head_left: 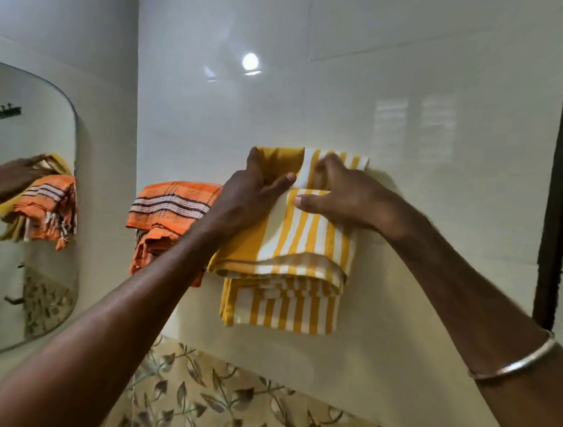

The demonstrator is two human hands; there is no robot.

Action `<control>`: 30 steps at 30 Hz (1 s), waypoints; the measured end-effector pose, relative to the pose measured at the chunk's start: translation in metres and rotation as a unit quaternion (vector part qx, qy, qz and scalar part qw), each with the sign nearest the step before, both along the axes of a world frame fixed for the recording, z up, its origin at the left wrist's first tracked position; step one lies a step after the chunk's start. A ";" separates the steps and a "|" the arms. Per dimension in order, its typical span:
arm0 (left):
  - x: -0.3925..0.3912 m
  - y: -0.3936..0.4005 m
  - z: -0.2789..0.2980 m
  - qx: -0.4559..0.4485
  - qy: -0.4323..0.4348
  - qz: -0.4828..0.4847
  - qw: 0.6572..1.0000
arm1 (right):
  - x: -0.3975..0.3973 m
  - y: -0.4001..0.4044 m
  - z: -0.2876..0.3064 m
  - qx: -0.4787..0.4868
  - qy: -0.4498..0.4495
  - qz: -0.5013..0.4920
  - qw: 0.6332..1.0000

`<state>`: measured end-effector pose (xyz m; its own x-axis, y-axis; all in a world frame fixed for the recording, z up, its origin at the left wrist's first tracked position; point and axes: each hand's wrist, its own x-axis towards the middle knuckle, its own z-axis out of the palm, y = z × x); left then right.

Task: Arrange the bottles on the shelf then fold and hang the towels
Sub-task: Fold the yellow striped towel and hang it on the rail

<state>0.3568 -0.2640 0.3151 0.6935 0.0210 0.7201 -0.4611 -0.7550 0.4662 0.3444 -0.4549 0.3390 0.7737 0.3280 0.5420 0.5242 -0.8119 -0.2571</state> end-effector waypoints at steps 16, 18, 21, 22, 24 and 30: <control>0.000 -0.026 -0.085 -0.225 -0.229 0.053 0.946 | 0.025 0.004 0.027 0.048 0.288 -0.030 0.956; -0.002 -0.034 -0.101 -0.366 -0.160 -0.021 0.917 | 0.025 0.006 0.020 0.068 0.233 -0.036 0.969; -0.003 -0.033 -0.109 -0.483 -0.044 -0.124 0.866 | 0.020 0.005 0.004 0.064 0.013 -0.067 0.996; -0.003 -0.029 -0.108 -0.477 -0.023 -0.130 0.869 | 0.017 0.004 -0.003 0.070 -0.077 -0.073 0.992; -0.005 -0.018 -0.106 -0.463 0.014 -0.151 0.874 | 0.012 0.004 -0.017 0.102 -0.257 -0.077 0.958; -0.012 -0.001 -0.127 -0.451 0.078 -0.143 0.877 | -0.003 0.011 -0.091 0.270 -0.415 -0.104 0.862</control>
<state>0.3449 -0.2647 0.1878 0.8524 0.3421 0.3955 -0.4489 0.0906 0.8890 0.3411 -0.4435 0.2483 0.0570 -0.2458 0.9676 0.5666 -0.7900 -0.2341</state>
